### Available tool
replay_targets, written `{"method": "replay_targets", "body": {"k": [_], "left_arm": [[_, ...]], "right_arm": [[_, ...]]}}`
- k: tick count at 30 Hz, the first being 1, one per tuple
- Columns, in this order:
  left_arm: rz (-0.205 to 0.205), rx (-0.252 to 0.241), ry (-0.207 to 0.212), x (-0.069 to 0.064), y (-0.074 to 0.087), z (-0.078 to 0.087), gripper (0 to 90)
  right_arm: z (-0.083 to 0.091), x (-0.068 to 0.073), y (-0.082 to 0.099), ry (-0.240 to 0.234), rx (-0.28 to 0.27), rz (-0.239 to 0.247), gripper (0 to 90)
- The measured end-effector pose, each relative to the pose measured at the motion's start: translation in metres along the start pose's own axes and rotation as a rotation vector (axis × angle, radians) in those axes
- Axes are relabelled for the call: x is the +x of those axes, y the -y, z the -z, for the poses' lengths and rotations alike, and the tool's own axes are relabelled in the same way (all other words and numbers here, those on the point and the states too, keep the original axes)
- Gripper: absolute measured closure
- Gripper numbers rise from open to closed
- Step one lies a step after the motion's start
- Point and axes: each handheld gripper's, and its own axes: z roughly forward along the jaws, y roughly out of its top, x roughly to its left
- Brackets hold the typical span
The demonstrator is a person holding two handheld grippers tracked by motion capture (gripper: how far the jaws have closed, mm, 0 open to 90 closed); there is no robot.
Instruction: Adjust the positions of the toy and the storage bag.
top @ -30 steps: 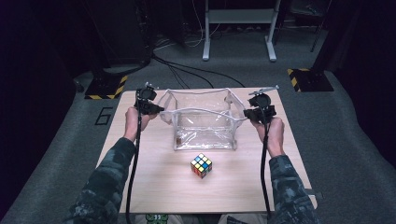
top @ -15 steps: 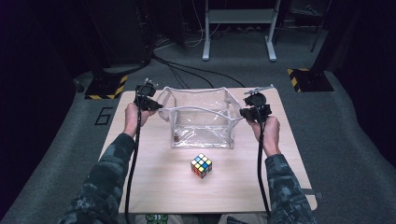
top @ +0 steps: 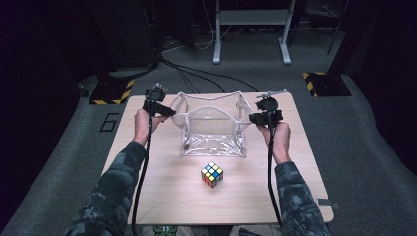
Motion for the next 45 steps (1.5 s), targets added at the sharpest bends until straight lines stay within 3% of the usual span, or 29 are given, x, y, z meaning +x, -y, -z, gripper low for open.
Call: {"method": "replay_targets", "body": {"k": [3,6,11,14,23,28,37,45], "left_arm": [[0.028,-0.021,0.009,0.002,0.001,0.004,29.6],[0.042,-0.044,0.013,0.005,0.002,0.009,22.3],[0.048,-0.075,0.039,0.006,0.005,0.020,15.8],[0.050,-0.102,0.054,0.005,0.008,0.029,14.7],[0.025,-0.173,0.072,0.006,0.032,0.056,9.6],[0.021,-0.179,0.067,0.013,0.052,0.062,8.5],[0.010,-0.170,0.053,0.020,0.091,0.061,7.6],[-0.007,-0.133,0.044,0.019,0.131,0.047,6.4]], "right_arm": [[0.001,-0.001,0.001,-0.002,-0.003,-0.013,64.9],[0.005,-0.002,0.002,-0.001,-0.025,-0.026,47.2],[0.016,-0.003,0.003,-0.014,-0.059,-0.012,23.6],[0.026,-0.001,0.006,-0.026,-0.082,-0.002,17.8],[0.046,0.005,0.020,-0.049,-0.109,0.032,14.5],[0.053,0.009,0.032,-0.046,-0.113,0.063,14.0],[0.050,0.013,0.063,-0.043,-0.098,0.075,12.1],[0.041,0.015,0.095,-0.026,-0.090,0.095,11.3]]}}
